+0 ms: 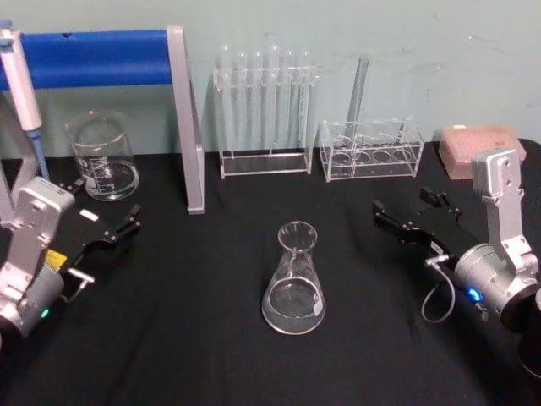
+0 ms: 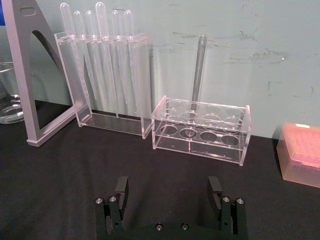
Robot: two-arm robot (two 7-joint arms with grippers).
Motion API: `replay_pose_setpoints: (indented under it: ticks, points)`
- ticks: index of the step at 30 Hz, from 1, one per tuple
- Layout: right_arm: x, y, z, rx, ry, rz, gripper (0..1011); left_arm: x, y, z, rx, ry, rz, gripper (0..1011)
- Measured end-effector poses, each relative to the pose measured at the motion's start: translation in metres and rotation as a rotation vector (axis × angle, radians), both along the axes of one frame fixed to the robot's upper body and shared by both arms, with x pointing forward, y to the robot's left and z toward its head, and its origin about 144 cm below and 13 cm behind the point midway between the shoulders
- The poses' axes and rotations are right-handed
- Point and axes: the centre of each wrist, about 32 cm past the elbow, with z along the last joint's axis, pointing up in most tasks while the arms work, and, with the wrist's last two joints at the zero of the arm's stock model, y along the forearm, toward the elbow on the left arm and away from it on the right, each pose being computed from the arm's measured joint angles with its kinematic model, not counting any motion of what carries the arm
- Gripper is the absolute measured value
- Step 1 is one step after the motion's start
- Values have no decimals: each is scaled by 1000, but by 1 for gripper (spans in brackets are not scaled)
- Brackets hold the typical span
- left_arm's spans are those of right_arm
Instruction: Grasp the erlenmeyer flask with one hand, shake it three times, then place it back.
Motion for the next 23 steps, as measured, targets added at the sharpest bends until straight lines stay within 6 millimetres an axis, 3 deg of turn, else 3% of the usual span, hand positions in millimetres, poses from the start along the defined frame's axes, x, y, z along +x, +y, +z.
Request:
replay_pose_setpoints:
  ticks: [23]
  points:
    - [0,0,0,0,0,0,1002,0,0,0,0,0,0,1001]
